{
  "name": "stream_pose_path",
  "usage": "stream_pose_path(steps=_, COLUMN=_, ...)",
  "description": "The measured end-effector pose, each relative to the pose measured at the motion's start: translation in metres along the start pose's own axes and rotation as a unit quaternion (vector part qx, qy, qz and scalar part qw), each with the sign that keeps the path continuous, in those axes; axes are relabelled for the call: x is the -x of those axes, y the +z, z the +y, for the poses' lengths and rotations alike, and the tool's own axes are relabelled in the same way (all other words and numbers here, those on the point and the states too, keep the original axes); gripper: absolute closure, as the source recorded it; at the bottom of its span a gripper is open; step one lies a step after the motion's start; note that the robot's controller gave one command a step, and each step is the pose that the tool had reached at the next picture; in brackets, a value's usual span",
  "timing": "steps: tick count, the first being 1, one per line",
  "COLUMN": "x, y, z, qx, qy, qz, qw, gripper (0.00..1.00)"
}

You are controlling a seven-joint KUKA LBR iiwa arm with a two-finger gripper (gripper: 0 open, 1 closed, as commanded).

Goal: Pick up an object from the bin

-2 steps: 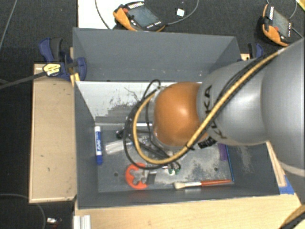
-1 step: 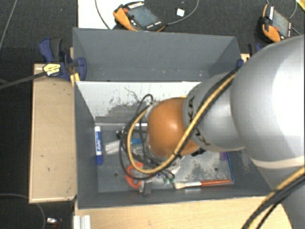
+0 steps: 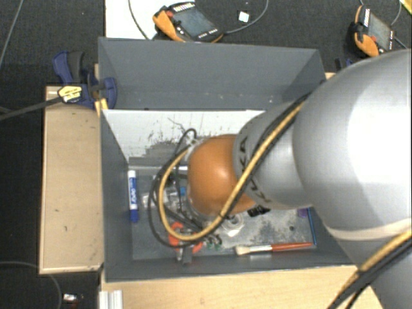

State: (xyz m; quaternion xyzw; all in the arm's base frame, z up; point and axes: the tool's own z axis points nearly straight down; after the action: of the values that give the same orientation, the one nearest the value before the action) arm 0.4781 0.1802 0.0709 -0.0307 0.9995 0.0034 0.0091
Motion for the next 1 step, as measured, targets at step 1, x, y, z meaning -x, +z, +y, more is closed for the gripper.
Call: stream_pose_path(steps=1, x=0.0060, y=-0.0033, z=-0.0205, qx=0.000, qy=-0.036, qz=-0.0007, qw=0.9994, gripper=1.00)
